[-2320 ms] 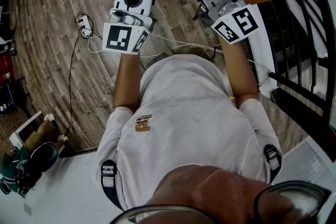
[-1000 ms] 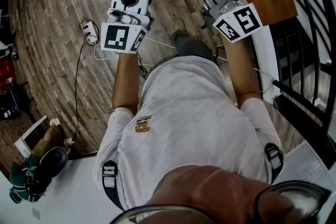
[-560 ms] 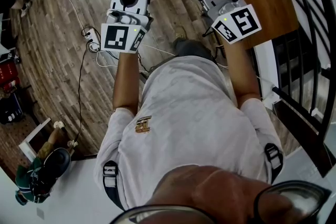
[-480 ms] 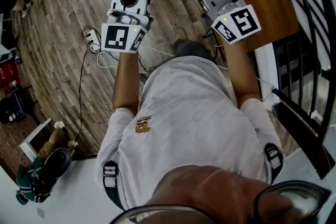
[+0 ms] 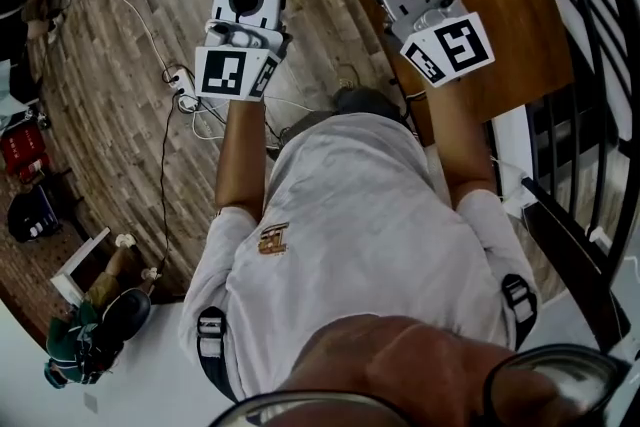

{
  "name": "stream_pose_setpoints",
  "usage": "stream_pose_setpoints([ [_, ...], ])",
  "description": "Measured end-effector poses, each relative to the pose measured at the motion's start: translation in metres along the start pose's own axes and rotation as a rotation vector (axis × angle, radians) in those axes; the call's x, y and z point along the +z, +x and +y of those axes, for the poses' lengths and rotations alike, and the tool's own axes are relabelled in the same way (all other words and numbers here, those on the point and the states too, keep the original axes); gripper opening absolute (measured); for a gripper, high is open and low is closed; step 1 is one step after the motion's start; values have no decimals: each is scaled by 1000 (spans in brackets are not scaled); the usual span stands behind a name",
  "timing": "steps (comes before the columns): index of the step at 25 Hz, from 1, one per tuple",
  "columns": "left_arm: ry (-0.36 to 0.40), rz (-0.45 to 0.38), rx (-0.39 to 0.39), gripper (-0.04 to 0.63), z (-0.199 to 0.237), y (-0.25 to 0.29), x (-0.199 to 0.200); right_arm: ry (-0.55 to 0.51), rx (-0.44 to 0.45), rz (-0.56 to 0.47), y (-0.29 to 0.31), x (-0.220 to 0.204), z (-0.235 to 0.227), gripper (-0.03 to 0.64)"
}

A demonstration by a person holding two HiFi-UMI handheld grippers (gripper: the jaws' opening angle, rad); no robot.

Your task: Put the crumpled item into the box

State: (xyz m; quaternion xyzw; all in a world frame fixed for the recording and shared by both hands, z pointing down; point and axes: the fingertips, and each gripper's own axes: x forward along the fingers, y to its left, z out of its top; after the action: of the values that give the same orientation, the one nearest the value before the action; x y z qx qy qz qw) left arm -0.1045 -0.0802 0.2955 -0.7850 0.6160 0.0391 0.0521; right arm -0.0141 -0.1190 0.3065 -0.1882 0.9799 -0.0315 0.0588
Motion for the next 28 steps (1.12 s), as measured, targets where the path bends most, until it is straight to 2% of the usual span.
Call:
stream_pose_setpoints([
  [5,8,4,-2,20,-1,32,-11,0,-34,5,1,-5,-37,67],
  [14,6,8,-15,20,2,62,-9,-21,-109,58,8,-10,-71,67],
  [23,10,21,-84,20,17,90,-16,-11,-181,143,33,-31,-102,67],
  [28,-1,29,-123,20,47,104,-27,-7,-228,214,62,-51,-117,67],
])
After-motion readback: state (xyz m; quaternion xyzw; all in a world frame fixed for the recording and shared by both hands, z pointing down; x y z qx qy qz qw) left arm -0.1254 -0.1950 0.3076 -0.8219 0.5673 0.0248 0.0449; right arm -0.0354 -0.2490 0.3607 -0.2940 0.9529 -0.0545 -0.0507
